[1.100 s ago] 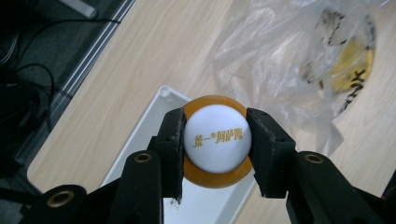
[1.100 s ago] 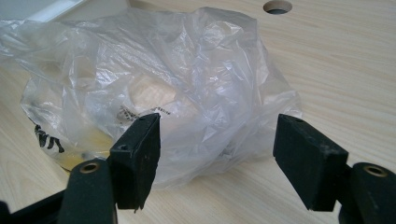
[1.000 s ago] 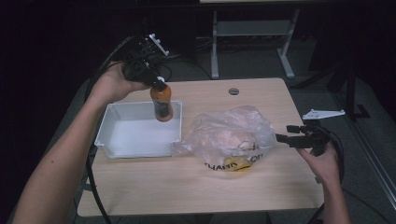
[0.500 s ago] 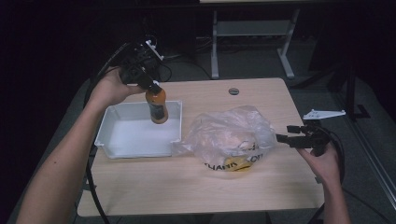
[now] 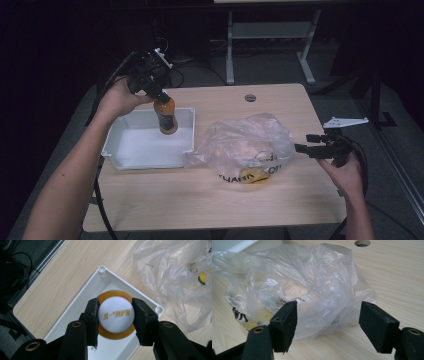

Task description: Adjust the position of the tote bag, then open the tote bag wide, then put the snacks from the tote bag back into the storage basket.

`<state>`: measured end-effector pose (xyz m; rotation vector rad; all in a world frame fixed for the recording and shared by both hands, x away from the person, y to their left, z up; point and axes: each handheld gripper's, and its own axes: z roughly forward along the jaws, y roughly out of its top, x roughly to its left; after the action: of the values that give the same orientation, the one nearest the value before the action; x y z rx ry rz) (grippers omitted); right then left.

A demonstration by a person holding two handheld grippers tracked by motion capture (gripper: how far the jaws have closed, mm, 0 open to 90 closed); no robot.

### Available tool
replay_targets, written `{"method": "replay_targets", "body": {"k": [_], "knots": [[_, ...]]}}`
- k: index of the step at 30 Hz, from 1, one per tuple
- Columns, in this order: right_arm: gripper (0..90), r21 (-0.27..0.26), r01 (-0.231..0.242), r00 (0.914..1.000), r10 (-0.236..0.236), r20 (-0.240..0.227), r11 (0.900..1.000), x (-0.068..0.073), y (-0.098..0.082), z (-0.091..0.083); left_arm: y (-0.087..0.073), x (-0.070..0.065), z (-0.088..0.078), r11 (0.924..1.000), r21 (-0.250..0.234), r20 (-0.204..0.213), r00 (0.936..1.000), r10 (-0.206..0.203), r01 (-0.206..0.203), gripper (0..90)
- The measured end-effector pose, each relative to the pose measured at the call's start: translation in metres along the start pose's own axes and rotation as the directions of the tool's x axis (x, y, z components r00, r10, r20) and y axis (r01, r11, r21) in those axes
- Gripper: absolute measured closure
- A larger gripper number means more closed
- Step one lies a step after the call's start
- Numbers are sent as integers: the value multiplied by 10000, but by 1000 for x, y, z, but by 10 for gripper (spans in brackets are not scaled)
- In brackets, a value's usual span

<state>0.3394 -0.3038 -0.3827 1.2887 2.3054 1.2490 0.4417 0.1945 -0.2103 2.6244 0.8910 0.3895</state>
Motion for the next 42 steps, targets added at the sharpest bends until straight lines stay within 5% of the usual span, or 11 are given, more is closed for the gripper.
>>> {"method": "replay_targets", "body": {"k": [42], "knots": [[303,-58,18,10000,-19,-31,10000,1,0,-3,0,-5,25,9994,351,48,10000,32,-34,592]]}}
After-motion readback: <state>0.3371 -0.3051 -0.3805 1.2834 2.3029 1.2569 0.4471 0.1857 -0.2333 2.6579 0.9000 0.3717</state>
